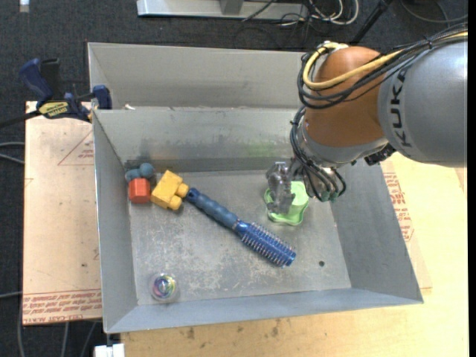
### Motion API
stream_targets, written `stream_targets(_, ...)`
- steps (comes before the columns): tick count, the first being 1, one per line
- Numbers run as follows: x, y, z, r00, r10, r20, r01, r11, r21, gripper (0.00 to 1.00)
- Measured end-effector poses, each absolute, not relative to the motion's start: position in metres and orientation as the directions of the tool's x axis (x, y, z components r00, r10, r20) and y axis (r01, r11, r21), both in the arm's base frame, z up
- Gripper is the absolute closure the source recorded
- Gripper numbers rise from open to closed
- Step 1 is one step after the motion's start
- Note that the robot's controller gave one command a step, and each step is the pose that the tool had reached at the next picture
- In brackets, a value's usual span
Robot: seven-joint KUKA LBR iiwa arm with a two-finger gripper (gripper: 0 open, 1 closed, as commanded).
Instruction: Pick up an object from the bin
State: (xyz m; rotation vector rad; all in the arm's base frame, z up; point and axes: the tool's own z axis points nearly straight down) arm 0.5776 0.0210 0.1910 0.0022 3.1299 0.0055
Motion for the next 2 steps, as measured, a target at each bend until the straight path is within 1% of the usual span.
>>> stream_targets(1,0.576,0.017,0.186,-1.0,0.007,-0.003,0.007,1.0,0.001,0.0)
stream_targets(2,0.544,0.03,0.256,-1.0,-0.004,-0.008,-0.004,1.0,0.001,0.0)
